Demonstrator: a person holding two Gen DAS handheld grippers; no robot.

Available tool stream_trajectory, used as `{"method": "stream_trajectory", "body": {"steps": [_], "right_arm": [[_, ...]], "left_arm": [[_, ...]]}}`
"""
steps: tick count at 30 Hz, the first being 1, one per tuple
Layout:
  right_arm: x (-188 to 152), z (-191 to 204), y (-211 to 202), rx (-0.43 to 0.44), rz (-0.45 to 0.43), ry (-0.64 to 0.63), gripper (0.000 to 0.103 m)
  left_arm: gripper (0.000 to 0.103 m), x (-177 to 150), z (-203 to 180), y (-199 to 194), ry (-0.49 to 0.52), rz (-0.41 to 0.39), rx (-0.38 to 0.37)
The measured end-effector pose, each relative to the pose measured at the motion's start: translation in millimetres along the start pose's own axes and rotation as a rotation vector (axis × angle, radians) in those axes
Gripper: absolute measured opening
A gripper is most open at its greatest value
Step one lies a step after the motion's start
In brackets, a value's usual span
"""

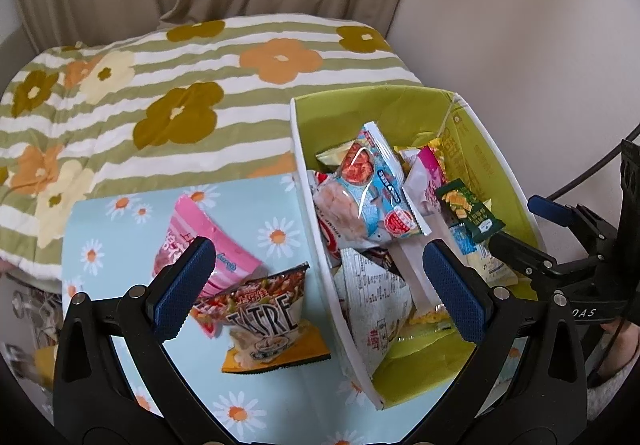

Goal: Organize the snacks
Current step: 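Withdraw both tools from the box toward the remaining two snack bags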

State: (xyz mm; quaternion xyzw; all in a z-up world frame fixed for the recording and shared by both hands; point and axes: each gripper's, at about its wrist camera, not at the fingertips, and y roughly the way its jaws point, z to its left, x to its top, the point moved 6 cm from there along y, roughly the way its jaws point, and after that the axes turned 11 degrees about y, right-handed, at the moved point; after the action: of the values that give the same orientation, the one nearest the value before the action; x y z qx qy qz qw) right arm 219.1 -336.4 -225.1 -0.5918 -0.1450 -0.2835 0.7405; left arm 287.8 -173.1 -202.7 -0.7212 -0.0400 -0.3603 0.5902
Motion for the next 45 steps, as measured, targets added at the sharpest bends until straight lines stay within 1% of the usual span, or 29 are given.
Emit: {"method": "stream_trajectory", "body": {"steps": [7, 12, 17, 20, 23, 27, 32, 35, 39, 42, 45], "right_arm": [[4, -1, -15, 0.054, -0.004, 0.032, 0.103], [5, 9, -27, 0.058, -0.036, 0.017, 0.103], [5, 29, -41, 0.048, -0.077, -0.01, 0.103], [4, 42, -47, 0.046, -0.093, -0.02, 0.103], [3, 60, -52, 0.048, -0.115, -0.01, 0.103], [0, 90, -57, 0.042, -0.146, 0.049, 0.103], [-11, 129, -51, 0.03, -0.151, 0.104, 0.103], [-20, 155, -46, 0.001, -0.162, 0.115, 0.103], [-40, 184, -38, -0.035, -0.17, 0.138, 0.103], [-52, 198, -31, -0.063, -0.174, 0.148, 0.103], [-62, 207, -17, -0.067, -0.16, 0.165, 0.103]], "left_arm": [[0.103, -3, -3, -18, 0.002, -0.017, 0.028], [0.103, -5, 1, -36, 0.014, -0.032, 0.055], [0.103, -11, 12, -50, 0.017, -0.053, 0.054], [0.103, -16, 25, -60, 0.009, -0.069, 0.047], [0.103, -22, 48, -73, -0.008, -0.091, 0.025], [0.103, -33, 89, -92, -0.005, -0.109, 0.023], [0.103, -50, 144, -109, 0.03, -0.103, 0.025], [0.103, -58, 168, -109, 0.044, -0.092, 0.002], [0.103, -69, 191, -100, 0.098, -0.065, -0.048], [0.103, -76, 198, -88, 0.153, -0.041, -0.083], [0.103, -79, 200, -73, 0.204, -0.019, -0.133]]}}
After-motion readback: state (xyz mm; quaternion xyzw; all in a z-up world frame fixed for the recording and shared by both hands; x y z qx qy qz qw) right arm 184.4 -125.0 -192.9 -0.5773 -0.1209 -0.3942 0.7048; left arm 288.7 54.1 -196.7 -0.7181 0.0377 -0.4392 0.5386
